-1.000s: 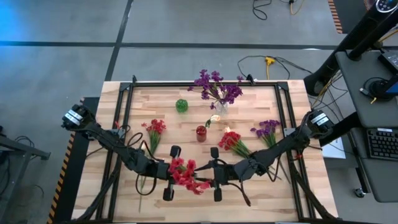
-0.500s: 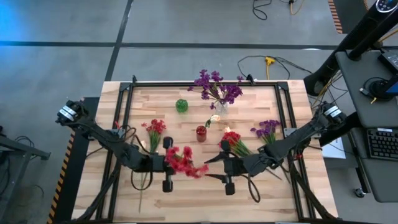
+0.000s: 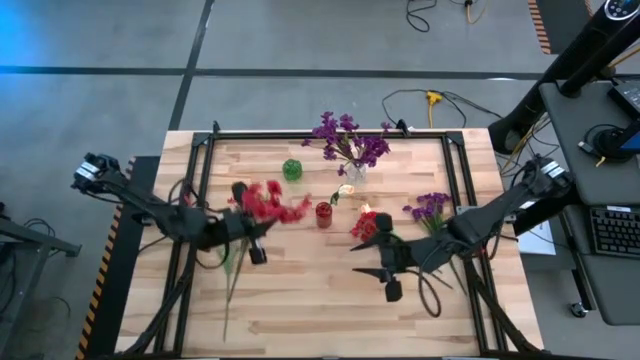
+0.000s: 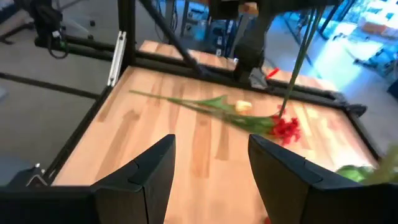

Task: Sort flowers into vase by color
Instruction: Put the red flowers into the green vase

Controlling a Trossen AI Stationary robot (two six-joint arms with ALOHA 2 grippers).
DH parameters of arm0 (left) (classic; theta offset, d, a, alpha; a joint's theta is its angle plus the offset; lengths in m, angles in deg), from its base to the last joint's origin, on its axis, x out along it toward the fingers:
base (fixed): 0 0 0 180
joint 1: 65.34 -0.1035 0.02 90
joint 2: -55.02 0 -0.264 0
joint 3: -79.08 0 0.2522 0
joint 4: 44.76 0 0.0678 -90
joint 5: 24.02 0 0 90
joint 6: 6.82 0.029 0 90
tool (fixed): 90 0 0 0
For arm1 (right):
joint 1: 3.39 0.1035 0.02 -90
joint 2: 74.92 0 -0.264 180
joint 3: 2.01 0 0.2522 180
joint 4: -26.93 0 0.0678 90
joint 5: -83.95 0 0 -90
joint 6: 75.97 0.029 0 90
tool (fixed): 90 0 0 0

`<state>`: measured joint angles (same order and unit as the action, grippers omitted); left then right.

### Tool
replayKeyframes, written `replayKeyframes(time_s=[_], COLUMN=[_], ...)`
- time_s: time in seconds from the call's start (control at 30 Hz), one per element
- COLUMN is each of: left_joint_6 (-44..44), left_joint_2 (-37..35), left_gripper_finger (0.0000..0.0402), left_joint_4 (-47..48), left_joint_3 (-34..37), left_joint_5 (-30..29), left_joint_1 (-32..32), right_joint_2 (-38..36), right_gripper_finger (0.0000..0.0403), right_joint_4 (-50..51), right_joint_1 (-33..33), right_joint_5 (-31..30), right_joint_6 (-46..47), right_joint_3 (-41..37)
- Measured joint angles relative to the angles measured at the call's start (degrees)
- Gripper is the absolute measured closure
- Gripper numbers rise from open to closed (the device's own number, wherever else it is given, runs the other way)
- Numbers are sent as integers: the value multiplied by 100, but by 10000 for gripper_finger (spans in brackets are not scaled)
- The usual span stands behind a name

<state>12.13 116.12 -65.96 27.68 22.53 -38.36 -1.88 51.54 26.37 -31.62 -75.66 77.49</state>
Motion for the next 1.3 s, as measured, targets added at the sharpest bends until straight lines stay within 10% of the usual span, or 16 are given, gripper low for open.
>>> replayKeyframes(time_s=[0.43, 0.9, 1.3], left_joint_6=[-583, -1266, -1052], left_joint_2=[-1001, -718, -150], left_gripper_finger=[389, 390, 390], left_joint_4=[-2, 24, -1061], left_joint_3=[963, 1061, 1070], left_joint_5=[832, 2566, 2730], left_joint_1=[-1116, -2995, -4092], right_joint_2=[-1052, -1133, -1109], right_gripper_finger=[207, 207, 207], right_joint_4=[-310, -433, -414], right_joint_1=[-560, -1110, -1116], right_joint_5=[2, 14, 27], right_joint_6=[-242, -480, -107], right_joint_3=[-1058, -1279, -1281])
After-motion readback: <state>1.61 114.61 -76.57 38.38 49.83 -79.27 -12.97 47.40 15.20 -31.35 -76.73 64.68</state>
